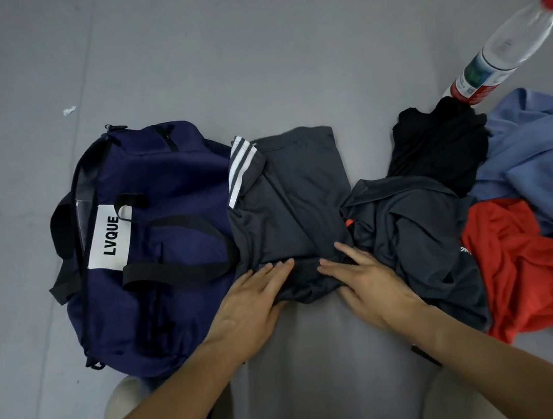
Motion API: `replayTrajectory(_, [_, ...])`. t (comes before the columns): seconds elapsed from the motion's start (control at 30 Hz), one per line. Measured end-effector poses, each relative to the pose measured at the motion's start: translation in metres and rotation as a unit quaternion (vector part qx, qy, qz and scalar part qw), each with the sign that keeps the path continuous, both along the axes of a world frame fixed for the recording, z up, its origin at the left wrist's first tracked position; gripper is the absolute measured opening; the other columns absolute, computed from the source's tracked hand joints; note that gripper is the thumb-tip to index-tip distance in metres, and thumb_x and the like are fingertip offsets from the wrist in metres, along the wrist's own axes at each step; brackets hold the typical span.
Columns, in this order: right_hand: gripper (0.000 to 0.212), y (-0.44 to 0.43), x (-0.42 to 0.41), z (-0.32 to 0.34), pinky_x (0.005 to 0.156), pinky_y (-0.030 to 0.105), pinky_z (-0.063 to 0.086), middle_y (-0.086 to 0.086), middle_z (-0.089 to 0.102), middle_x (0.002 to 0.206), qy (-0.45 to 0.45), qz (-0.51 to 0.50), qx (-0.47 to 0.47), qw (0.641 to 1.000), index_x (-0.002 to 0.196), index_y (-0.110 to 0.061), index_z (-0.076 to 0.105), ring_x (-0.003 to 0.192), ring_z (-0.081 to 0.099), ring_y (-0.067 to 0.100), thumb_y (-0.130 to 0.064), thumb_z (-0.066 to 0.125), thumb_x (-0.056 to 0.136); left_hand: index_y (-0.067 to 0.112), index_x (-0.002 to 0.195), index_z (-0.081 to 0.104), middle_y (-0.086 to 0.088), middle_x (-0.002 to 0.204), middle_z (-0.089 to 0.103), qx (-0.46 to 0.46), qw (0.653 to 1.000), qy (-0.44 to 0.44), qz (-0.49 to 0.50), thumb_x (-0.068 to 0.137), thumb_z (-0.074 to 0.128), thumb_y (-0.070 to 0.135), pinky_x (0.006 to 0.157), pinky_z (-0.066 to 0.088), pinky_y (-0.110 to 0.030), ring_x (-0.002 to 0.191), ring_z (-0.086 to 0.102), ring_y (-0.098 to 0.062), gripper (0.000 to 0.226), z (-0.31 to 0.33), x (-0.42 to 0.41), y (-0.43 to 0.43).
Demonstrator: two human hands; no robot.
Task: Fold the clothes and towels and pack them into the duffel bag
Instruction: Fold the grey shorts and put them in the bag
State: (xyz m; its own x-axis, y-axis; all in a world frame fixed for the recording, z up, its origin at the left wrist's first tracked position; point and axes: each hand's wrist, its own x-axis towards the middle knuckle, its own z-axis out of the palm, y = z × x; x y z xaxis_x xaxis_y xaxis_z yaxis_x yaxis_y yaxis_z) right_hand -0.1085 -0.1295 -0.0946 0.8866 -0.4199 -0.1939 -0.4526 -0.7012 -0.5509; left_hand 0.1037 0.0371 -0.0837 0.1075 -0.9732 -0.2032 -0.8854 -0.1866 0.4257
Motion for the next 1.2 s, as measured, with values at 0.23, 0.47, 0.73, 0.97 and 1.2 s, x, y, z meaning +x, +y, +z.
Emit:
replayTrajectory(0.23, [0.027,-0.008,0.017,0.021,0.061,0.037,0.053,-0.001,0.065,0.068,0.031,-0.107,0.043,0.993,0.109,-0.024,0.061,0.062,0.062,0.017,-0.045,0.045,0.1,0.045,0.145,0.038,0.0,0.108,0.073,0.05,0.983,0.119,0.13,0.098,0.054,0.049,0.088,0.053,-0.037,0.098,0.067,-0.017,0.05,0.029,0.018,-0.017])
replayTrajectory(0.47, [0.05,0.01,0.022,0.007,0.118,0.052,0.029,0.01,0.04,0.157,-0.066,0.02,-0.219,0.973,0.148,-0.014,0.046,0.147,0.033,0.03,-0.036,0.049,0.103,0.03,0.136,0.054,0.005,0.11,0.068,-0.033,0.99,-0.044,0.128,0.095,0.054,0.049,0.068,0.057,-0.04,0.089,0.068,-0.02,0.045,0.007,0.024,-0.037])
replayTrajectory(0.73, [0.089,0.0,0.018,-0.024,0.122,0.05,0.001,0.001,0.0,0.168,0.117,0.081,-0.136,0.98,0.161,-0.022,0.002,0.154,-0.011,0.017,-0.074,0.028,0.093,0.027,0.16,0.013,-0.001,0.159,0.037,-0.051,0.993,-0.085,-0.067,0.098,0.045,0.052,0.122,0.023,-0.043,0.149,0.03,-0.022,0.074,-0.012,0.004,-0.013])
replayTrajectory(0.97, [0.08,-0.002,0.019,-0.022,0.123,0.049,-0.001,0.003,-0.001,0.168,0.118,0.076,-0.1,0.985,0.161,-0.022,0.002,0.153,-0.011,0.019,-0.051,0.045,0.099,0.028,0.16,0.003,0.0,0.16,0.036,-0.001,0.994,-0.083,-0.072,0.095,0.045,0.049,0.123,0.022,-0.04,0.149,0.03,-0.02,0.08,-0.016,0.022,-0.022])
replayTrajectory(1.2, [0.066,0.002,0.015,0.01,0.119,0.042,0.031,-0.002,0.052,0.149,0.068,-0.008,0.014,0.998,0.152,-0.025,0.039,0.141,0.043,0.015,-0.048,0.032,0.09,0.032,0.16,0.002,0.008,0.136,0.059,-0.01,0.999,-0.022,-0.048,0.092,0.057,0.054,0.109,0.041,-0.031,0.119,0.058,-0.014,0.09,0.016,0.009,-0.011])
